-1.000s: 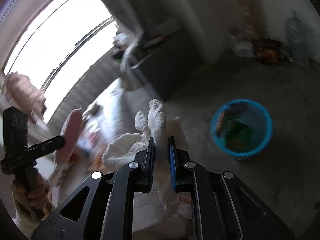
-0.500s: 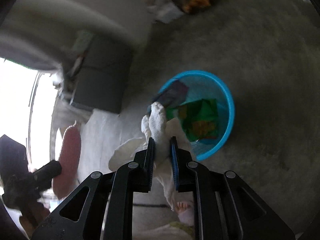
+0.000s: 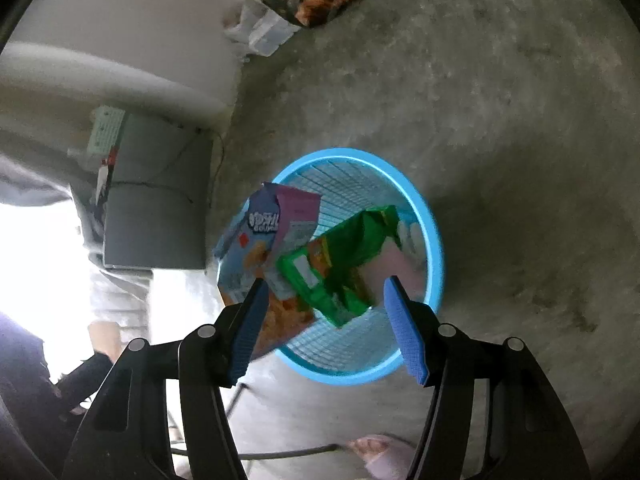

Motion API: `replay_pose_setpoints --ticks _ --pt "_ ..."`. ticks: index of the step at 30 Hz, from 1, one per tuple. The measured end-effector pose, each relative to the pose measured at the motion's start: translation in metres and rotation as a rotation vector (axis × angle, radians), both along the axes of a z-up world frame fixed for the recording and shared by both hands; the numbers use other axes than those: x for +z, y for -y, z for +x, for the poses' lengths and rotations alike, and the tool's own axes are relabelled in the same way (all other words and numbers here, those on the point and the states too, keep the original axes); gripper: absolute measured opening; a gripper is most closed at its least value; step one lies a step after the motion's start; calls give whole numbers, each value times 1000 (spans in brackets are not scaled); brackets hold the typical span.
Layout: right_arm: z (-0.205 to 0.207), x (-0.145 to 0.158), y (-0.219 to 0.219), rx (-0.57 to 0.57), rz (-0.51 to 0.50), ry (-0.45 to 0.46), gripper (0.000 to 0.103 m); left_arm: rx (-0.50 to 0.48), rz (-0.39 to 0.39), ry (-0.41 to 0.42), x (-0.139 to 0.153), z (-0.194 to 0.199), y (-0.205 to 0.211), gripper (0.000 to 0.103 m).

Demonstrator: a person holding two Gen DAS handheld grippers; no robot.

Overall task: Collect trash
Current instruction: 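Open the right tool to drop the cloth while the left tool drops the sponge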

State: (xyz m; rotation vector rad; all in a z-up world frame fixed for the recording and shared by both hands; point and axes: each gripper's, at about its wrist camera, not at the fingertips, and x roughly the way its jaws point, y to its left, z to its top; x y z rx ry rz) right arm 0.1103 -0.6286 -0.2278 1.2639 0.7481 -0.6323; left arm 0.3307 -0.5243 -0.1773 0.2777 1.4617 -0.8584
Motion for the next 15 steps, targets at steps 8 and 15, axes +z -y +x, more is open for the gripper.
replay_pose_setpoints --ticks 8,15 --pt "-35 64 -51 55 -202 -12 71 3 -201 131 89 -17 -57 94" --pt "-55 136 -128 146 -451 -27 84 80 -423 169 166 -49 -147 96"
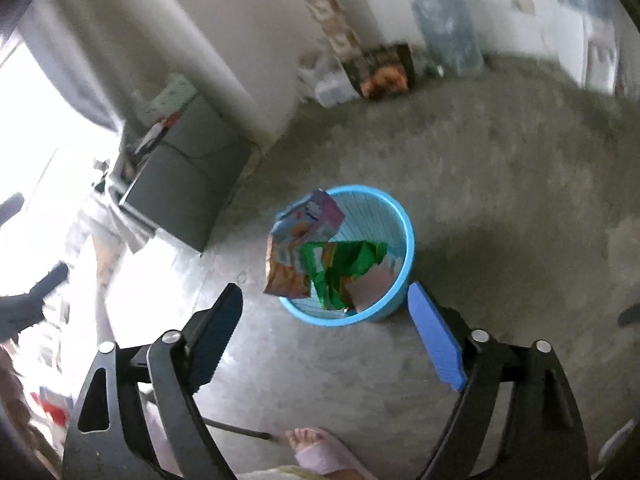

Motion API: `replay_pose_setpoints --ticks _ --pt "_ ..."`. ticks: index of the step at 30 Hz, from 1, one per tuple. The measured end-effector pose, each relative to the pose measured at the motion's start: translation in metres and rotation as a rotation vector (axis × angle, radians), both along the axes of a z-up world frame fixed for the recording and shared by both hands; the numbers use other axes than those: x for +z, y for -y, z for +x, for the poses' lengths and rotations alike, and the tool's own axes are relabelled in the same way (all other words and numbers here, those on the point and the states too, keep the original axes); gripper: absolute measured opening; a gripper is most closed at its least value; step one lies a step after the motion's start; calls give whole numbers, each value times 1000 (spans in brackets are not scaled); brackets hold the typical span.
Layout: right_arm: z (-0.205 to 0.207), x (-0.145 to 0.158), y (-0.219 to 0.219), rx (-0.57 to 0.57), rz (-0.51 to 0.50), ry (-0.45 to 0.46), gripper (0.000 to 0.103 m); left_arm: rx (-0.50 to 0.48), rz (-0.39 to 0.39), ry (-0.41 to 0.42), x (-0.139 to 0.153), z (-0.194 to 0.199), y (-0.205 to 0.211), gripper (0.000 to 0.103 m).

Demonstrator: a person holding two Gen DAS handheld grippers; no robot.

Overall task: Collect trash
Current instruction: 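Open the right tool to drop the cloth while the left tool drops the sponge, then return both tools to the table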

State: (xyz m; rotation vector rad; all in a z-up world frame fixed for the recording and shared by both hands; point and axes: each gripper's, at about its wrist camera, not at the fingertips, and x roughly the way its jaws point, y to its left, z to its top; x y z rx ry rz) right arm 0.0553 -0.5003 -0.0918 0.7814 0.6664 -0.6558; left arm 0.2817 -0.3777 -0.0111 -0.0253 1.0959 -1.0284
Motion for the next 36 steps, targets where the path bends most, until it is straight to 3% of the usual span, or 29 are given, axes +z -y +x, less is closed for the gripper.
replay_pose_setpoints --ticks 4,8,10,16,20,30,34,36 --pt "1 36 -42 77 -141 -43 91 64 -30 87 35 -21 -59 98" --pt "7 68 -80 171 -253 -59 95 137 14 216 60 -35 -124 98" --pt "11 80 -98 224 -288 -66 95 229 24 250 68 -37 -166 98" --pt "32 99 -152 388 -350 -96 95 446 34 249 79 -44 -274 98" --pt "50 108 -192 500 -411 -110 95 576 52 303 91 -54 -337 98" --pt "87 133 -296 784 -529 -54 95 812 83 318 103 -79 -454 98" --pt "95 135 -310 854 -515 -15 95 847 6 289 98 -88 -485 98" --pt "99 134 -312 890 -455 32 95 859 -1 290 94 -88 -494 98"
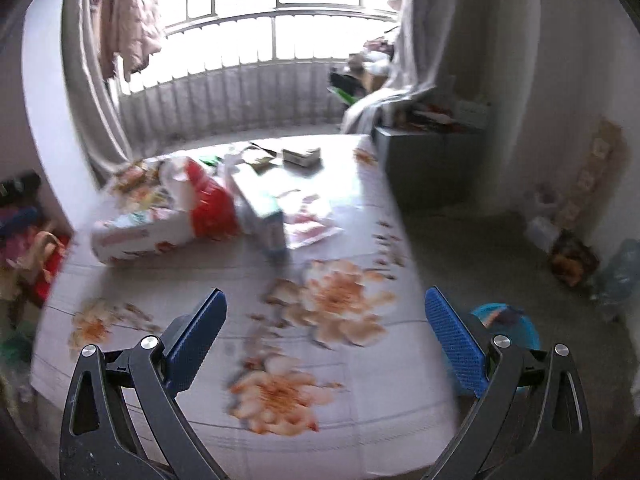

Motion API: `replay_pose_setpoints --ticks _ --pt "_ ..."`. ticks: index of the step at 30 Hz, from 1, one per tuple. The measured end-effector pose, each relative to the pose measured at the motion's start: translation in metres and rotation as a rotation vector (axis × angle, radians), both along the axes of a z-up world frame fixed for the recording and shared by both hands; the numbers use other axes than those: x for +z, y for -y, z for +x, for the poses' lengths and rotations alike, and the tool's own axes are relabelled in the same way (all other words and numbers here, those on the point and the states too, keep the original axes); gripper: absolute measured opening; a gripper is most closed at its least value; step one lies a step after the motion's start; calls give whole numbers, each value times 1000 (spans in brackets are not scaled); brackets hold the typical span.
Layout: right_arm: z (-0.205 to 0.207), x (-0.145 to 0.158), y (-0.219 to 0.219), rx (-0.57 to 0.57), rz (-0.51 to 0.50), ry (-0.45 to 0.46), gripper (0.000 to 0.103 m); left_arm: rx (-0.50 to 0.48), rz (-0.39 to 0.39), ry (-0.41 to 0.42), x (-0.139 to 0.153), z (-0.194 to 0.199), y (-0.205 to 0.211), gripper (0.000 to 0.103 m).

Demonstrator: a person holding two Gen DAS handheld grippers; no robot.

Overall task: Collect trash
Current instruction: 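Return both tools to the table, then grasp the white-and-blue box with the right tool and lift it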

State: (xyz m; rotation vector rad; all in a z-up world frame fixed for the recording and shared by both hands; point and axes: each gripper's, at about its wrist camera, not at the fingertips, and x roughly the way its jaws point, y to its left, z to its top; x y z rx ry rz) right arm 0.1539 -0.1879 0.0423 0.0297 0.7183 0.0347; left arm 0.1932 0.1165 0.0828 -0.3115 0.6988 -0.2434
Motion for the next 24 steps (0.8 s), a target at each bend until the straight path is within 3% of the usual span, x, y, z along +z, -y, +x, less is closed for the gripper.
replay_pose_setpoints --ticks 4,11,17,24 --pt "10 1 -3 40 160 0 95 -3 3 29 -9 2 -12 98" --pt "35 -5 6 33 338 -66 95 -73 161 106 -23 13 -7 98" --pt "51 -3 3 71 328 -76 95 -118 173 106 -35 29 -7 98" --pt "78 3 -6 129 303 -76 79 -134 158 105 -44 48 -14 98"
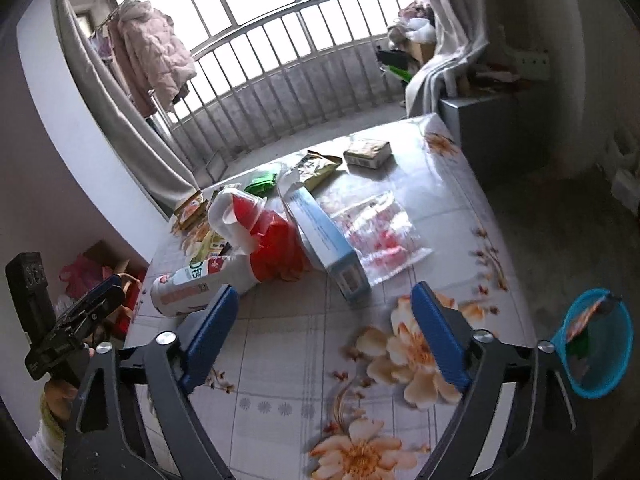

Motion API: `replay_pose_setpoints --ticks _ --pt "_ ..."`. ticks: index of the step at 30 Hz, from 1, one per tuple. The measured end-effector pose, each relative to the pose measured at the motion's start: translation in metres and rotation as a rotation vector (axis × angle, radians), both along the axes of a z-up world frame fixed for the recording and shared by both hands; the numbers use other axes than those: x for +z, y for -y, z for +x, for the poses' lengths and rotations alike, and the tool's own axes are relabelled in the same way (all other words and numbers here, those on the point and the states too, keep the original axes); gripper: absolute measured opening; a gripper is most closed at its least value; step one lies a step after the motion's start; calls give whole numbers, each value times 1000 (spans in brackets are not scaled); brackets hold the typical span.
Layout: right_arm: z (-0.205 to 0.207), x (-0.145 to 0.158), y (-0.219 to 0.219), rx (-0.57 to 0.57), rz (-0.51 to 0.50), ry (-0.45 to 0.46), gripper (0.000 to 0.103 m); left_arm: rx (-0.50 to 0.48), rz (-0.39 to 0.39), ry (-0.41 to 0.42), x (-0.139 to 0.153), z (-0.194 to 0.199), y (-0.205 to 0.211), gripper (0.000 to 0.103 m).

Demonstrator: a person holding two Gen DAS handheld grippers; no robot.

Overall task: Collect trash
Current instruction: 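Grasp the white-and-blue box with the right tool and lift it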

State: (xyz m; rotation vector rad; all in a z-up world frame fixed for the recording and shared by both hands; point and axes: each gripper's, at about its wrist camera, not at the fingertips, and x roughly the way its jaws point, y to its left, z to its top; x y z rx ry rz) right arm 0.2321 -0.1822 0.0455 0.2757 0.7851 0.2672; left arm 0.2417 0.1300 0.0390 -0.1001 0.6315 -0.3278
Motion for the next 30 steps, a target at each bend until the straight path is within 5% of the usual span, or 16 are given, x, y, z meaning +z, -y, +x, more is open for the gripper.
replay_pose_setpoints --ticks 12,17,23,30 --pt "52 -8 -29 118 -53 -50 58 -39 13 23 -3 20 5 98" --pt "73 -17 -39 168 -99 -99 52 -102 81 -7 -10 34 14 98" --pt "99 -25 -55 246 -158 -170 44 -219 177 -81 -22 65 24 98" --pt "118 -27 -70 299 -214 -200 32 -303 167 -292 -46 110 26 98"
